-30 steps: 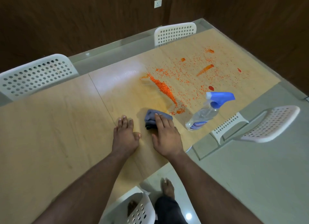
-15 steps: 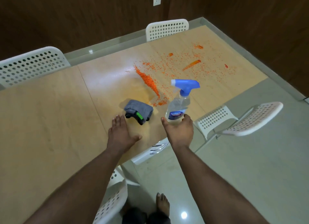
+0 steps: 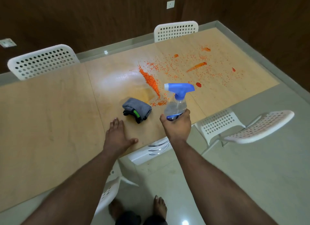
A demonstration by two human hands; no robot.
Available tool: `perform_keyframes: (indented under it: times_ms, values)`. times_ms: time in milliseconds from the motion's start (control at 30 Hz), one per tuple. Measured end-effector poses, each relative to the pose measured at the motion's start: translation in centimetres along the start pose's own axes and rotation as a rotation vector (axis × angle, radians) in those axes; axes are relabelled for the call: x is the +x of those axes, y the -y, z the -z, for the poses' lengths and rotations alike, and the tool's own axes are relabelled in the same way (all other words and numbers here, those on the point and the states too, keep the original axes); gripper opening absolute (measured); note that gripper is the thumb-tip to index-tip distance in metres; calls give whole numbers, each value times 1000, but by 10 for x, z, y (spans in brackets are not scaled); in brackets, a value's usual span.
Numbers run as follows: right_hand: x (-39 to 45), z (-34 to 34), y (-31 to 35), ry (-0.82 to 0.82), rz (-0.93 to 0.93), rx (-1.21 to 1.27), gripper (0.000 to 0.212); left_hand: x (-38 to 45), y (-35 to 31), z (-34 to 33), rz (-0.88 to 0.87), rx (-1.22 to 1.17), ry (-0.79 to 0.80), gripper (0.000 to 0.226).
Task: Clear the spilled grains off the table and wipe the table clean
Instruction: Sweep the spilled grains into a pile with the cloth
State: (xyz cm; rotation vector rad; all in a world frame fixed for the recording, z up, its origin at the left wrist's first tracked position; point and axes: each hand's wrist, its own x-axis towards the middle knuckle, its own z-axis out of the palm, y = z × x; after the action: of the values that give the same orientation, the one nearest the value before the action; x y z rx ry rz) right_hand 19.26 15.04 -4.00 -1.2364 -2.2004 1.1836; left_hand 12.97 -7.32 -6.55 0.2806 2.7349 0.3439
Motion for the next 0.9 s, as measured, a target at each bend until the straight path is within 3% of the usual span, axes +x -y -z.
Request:
perform_keyframes:
  times_ms: [233,400,600,900]
  values:
    - [-50,3,-3,81,35,33,64,-27,22,21,19,-165,0,113]
    - [-99,-23,23,179,122,1,64,-43,72,44,83,-199,-10,112]
    - [-157,-90,73,354,303,2,69,-60,163,67,196,-237,-42,113]
    - [-228,-201,149,662,427,28,69,-73,298,97,315,-206,-73,119]
